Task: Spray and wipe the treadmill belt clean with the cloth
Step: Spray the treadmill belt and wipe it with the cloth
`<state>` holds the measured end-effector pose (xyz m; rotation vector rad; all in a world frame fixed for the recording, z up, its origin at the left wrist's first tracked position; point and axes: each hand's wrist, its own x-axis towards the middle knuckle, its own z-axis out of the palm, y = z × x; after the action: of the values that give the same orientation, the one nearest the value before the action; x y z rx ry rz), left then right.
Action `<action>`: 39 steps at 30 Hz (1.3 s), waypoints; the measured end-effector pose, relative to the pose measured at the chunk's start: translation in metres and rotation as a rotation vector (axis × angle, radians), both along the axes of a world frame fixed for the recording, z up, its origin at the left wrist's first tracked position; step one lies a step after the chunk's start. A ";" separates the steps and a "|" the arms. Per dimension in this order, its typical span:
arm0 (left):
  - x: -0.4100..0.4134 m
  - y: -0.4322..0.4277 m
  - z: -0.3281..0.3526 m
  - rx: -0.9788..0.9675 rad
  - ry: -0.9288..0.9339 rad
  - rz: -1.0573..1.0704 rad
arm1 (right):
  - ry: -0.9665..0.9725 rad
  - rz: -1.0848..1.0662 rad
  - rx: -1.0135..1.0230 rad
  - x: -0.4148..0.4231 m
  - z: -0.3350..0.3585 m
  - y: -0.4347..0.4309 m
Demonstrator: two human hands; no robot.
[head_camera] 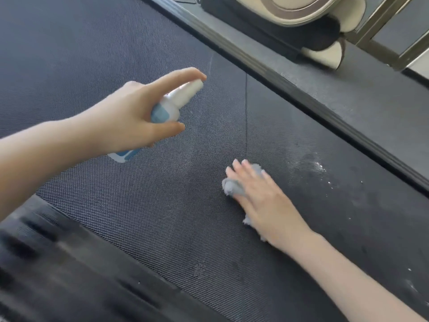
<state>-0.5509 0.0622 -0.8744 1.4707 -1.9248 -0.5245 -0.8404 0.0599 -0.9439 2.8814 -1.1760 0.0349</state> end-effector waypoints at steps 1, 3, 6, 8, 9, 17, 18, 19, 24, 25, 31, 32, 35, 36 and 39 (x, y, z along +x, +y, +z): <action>-0.003 0.000 -0.001 -0.006 -0.004 -0.010 | 0.005 -0.059 0.011 -0.004 0.002 -0.013; -0.006 -0.002 -0.003 -0.021 -0.017 -0.039 | 0.111 -0.171 0.039 -0.016 0.004 -0.043; -0.010 -0.004 -0.007 -0.038 -0.054 -0.086 | 0.263 -0.303 0.040 -0.038 0.004 -0.087; -0.014 -0.004 -0.009 -0.050 -0.107 -0.105 | 0.310 -0.346 0.034 -0.045 0.003 -0.102; -0.017 -0.004 -0.008 -0.048 -0.133 -0.108 | 0.294 -0.354 0.041 -0.046 0.001 -0.104; -0.033 0.000 -0.006 -0.115 -0.237 -0.154 | -0.093 -0.500 0.167 -0.041 0.000 -0.098; -0.033 0.001 -0.008 -0.127 -0.251 -0.161 | -0.127 -0.514 0.173 -0.040 0.001 -0.096; -0.034 0.004 -0.011 -0.134 -0.259 -0.160 | -0.141 -0.520 0.174 -0.038 0.002 -0.094; -0.037 0.018 -0.025 -0.132 -0.242 -0.137 | -0.171 -0.554 0.198 -0.033 0.010 -0.085; -0.037 0.019 -0.025 -0.136 -0.240 -0.129 | -0.179 -0.561 0.200 -0.032 0.011 -0.084; -0.049 0.011 -0.016 -0.114 -0.259 -0.066 | -0.181 -0.594 0.206 -0.028 0.015 -0.080; -0.051 0.008 -0.015 -0.120 -0.258 -0.056 | -0.181 -0.599 0.210 -0.028 0.016 -0.078; -0.053 0.005 -0.015 -0.130 -0.249 -0.061 | -0.183 -0.605 0.218 -0.027 0.017 -0.076; -0.053 0.007 -0.016 -0.135 -0.239 -0.070 | -0.185 -0.603 0.217 -0.028 0.016 -0.076; -0.048 0.019 -0.021 -0.154 -0.199 -0.081 | -0.176 -0.594 0.203 -0.028 0.015 -0.075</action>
<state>-0.5993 0.0811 -0.8958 1.3946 -2.1344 -0.2660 -0.8682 -0.0146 -0.9288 2.5910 -2.1295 0.1644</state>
